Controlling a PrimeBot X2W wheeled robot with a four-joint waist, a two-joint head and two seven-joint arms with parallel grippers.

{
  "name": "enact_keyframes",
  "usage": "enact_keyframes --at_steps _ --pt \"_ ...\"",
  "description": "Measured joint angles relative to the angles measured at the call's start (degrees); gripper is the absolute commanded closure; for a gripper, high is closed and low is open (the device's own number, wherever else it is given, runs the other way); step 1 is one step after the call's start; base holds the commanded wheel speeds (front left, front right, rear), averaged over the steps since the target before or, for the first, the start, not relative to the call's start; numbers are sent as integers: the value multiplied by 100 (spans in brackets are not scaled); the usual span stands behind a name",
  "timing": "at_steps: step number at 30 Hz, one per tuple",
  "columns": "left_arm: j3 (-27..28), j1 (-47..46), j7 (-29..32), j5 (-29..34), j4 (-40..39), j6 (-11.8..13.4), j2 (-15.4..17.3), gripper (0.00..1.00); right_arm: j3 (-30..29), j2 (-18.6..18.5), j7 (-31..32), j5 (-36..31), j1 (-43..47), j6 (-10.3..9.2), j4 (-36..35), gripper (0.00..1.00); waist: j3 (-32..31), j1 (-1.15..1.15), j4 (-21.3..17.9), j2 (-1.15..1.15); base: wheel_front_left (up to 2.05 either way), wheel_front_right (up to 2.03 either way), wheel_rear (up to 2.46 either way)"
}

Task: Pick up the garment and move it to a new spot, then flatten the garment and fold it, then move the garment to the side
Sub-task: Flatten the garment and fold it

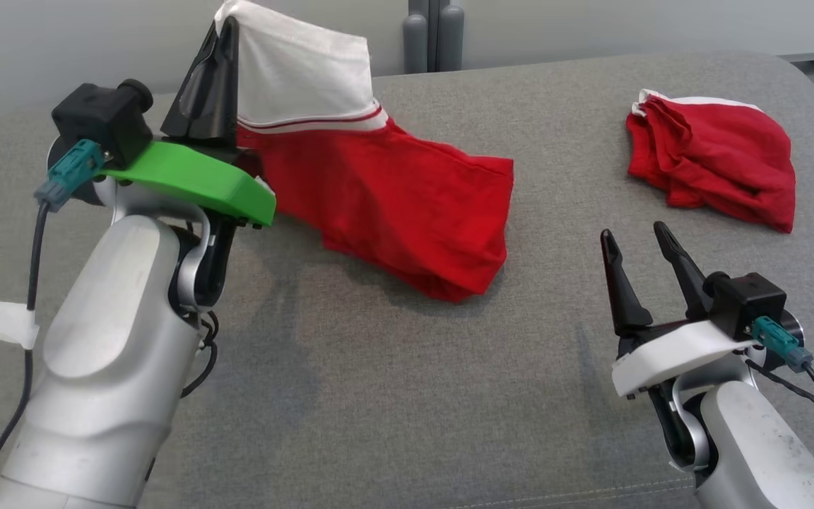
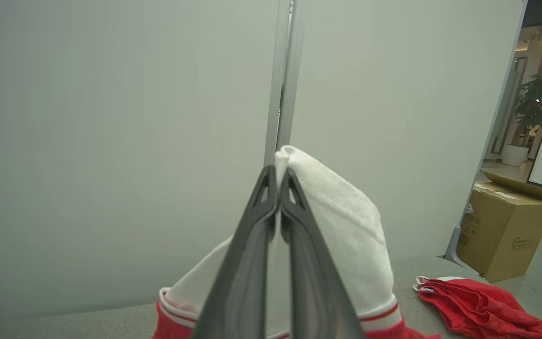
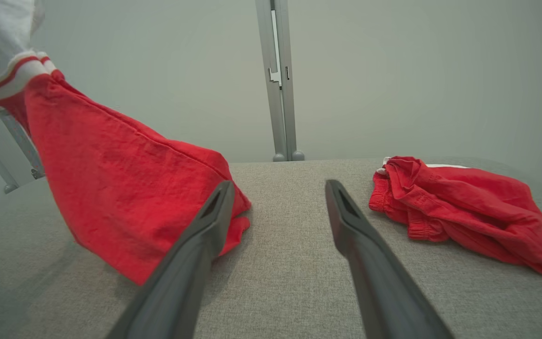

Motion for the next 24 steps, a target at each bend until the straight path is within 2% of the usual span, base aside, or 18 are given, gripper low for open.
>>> enact_keyframes --at_steps 2,6,8,16,24 --pt "86 75 1 -2 -18 67 74 100 -2 2 0 9 36 -1 -1 0 -71 0 13 0 0 0 0" --pt "560 446 0 -14 -175 314 565 100 -10 14 -1 35 100 -3 -19 0 -123 0 -1 0 0 0 0" --pt "700 698 1 -45 -244 363 677 100 -58 13 -1 41 110 -9 -27 0 -108 0 0 0 0 0 0" --pt "1132 1821 1 -100 -766 443 693 100 -147 -27 -2 54 211 -15 -44 0 -54 0 122 0 0 0 0" --pt "1929 2883 1 -108 -1236 532 683 100 -135 -73 -3 55 211 2 -56 0 -35 0 397 0 0 0 0"
